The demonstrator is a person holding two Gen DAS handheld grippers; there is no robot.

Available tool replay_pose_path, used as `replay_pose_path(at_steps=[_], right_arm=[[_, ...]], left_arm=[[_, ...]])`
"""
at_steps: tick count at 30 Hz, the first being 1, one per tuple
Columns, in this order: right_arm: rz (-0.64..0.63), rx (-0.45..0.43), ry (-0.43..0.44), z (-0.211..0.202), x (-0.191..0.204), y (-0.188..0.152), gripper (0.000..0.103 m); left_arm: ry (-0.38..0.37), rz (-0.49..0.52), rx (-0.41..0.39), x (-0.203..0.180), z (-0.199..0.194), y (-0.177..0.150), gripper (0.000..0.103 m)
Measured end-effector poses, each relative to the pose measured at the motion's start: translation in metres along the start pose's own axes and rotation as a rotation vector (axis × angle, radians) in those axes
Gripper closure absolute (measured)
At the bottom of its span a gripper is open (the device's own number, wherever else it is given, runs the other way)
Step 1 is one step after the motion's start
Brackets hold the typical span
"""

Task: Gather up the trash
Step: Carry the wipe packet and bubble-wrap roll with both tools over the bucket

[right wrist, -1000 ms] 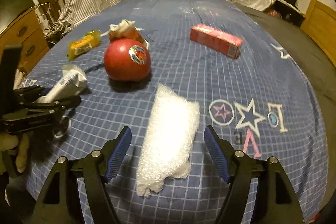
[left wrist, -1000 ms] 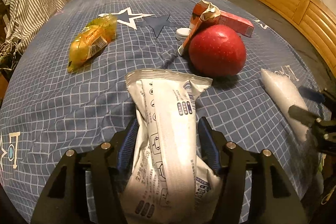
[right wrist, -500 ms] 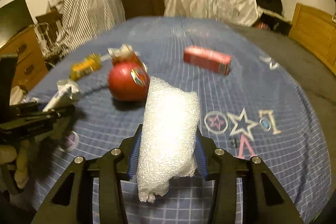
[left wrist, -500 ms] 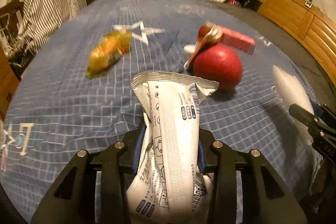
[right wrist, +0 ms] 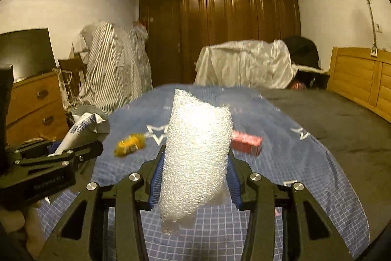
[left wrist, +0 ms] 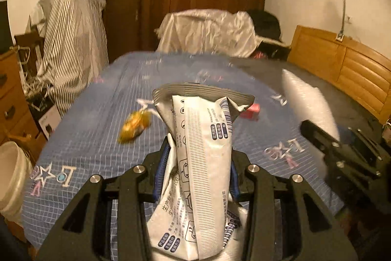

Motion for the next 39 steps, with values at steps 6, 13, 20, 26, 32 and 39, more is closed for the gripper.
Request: replay_pose_path(at_steps=[6, 13, 20, 26, 32, 39], right_arm=[[-0.013, -0.040, -0.011, -0.023, 0.005, 0.011, 0.057], [-0.024, -0.036, 0.002, -0.033, 0.010, 0.017, 0.057], [-0.050, -0.035, 0.067, -0.025, 0.034, 0.036, 0.057], [-0.062, -0.020, 0.153, -0.004, 0.070, 0.054, 0.057], [-0.105, -0.002, 0.256, 0.017, 0.136, 0.072, 0.057], [-0.156, 0.015, 0.358, 0.037, 0.219, 0.095, 0.057]], left_arm=[[-0.009, 0.000, -0.026, -0.007, -0.010, 0.005, 0.064], [-0.005, 0.000, -0.026, -0.005, -0.013, 0.002, 0.064], [0.048, -0.030, -0.046, 0.020, -0.023, 0.011, 0.064], [0.144, -0.064, -0.067, 0.065, -0.035, 0.020, 0.064], [0.234, -0.114, -0.065, 0.115, -0.046, 0.026, 0.064], [0.324, -0.174, -0.061, 0.175, -0.063, 0.027, 0.064]])
Point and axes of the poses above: each gripper's, at about its wrist camera, not at the fingertips, and z roughly the way its jaws point, x to its left, y to its top, the point moved 2 cm from there along z, roughly the way its jaws point, and after that the axes turned 3 degrees about -z, right-handed, at the moved point
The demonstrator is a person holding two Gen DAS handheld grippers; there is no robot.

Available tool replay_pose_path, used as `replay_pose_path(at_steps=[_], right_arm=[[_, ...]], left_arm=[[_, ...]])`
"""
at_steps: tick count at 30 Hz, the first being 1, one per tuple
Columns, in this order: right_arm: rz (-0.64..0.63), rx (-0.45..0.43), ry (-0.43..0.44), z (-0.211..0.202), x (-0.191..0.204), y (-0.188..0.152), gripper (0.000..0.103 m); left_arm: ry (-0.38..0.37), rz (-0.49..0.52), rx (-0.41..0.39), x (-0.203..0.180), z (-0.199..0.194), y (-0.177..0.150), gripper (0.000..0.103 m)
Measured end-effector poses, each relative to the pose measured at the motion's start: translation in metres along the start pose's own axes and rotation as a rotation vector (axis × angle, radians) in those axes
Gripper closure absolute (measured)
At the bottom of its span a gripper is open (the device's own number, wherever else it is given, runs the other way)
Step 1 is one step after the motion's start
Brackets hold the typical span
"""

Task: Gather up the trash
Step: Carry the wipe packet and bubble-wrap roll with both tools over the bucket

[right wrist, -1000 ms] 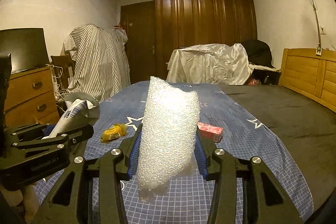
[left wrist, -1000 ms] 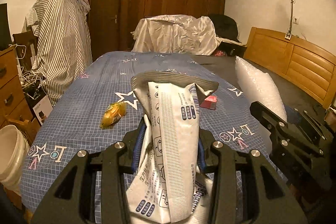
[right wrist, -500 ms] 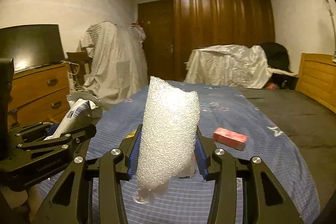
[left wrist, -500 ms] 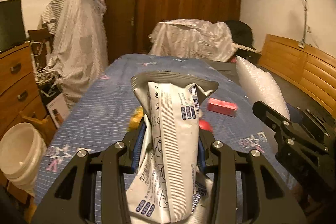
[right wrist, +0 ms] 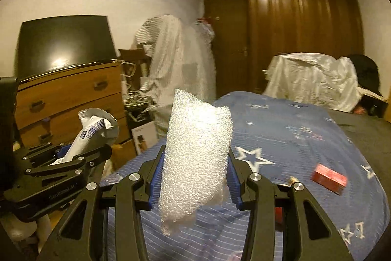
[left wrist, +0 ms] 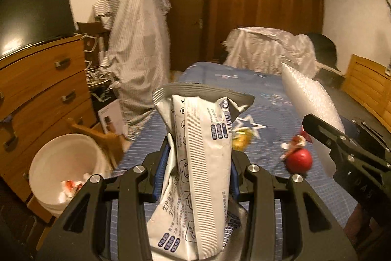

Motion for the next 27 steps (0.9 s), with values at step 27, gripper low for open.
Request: replay_pose_path(at_steps=[27], right_arm=[[-0.198, 0.193, 0.361, 0.172, 0.245, 0.093, 0.057]], left_arm=[[0.253, -0.213, 0.095, 0.200, 0.005, 0.009, 0.064]])
Point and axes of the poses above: each gripper's, at about its wrist camera, not at the fingertips, and z roughly the way its jaws point, x to its left, y to its top, the point moved 2 cm from there along z, roughly the way its jaws point, and after that the axes turned 3 degrees about -z, right-handed, at the moved point
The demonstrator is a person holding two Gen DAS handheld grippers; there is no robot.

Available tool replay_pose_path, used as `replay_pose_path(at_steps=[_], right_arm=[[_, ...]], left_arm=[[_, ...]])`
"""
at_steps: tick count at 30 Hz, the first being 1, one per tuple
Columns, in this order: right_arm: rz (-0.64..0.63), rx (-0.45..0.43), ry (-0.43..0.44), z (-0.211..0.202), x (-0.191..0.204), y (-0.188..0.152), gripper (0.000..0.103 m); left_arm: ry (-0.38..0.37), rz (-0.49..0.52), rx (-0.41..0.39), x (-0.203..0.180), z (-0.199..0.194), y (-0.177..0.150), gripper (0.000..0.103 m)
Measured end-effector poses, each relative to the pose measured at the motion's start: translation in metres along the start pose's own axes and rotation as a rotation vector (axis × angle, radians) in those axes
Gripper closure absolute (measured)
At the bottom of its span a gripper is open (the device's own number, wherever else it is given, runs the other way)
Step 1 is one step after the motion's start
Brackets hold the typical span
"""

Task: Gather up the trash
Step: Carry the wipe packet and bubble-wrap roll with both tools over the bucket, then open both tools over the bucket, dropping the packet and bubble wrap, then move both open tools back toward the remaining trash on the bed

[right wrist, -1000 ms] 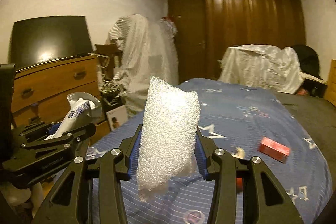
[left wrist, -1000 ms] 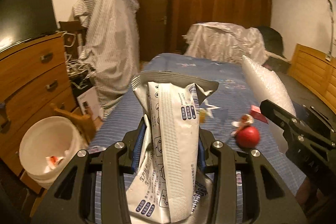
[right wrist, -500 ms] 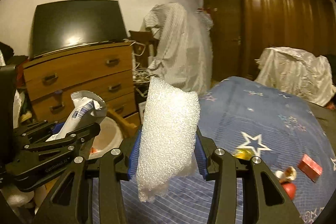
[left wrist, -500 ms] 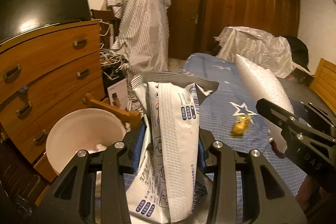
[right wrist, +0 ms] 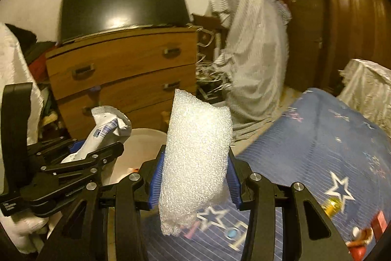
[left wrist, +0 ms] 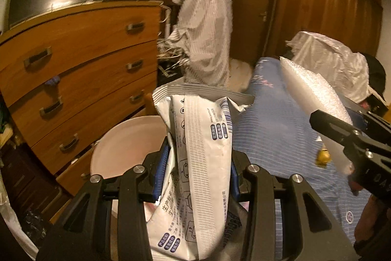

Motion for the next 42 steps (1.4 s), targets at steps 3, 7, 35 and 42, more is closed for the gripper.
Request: replay_pose_path(at_steps=[3, 7, 35, 42], right_arm=[[-0.013, 0.046, 0.048, 0.031, 0.013, 0.016, 0.057], [-0.018, 0.131, 0.105, 0.078, 0.030, 0.034, 0.057], [0.042, 0.354, 0.249, 0.200, 0.050, 0.004, 0.037], [0.091, 0.264, 0.248, 0.157, 0.018, 0.002, 0.038]], left_arm=[[0.014, -0.028, 0.040, 0.024, 0.012, 0.003, 0.064], [0.024, -0.054, 0.093, 0.049, 0.030, 0.006, 0.064], [0.085, -0.145, 0.229, 0.122, 0.102, 0.002, 0.031], [0.058, -0.118, 0.201, 0.109, 0.088, 0.004, 0.031]])
Point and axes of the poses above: each gripper's, at about its wrist camera, not at the fingertips, and z roughly the way its jaws point, x to its left, y to its top, the point moved 2 cm from there along z, roughly the way its jaws point, and after that the axes turned 3 degrees about -z, right-handed, at the moved point
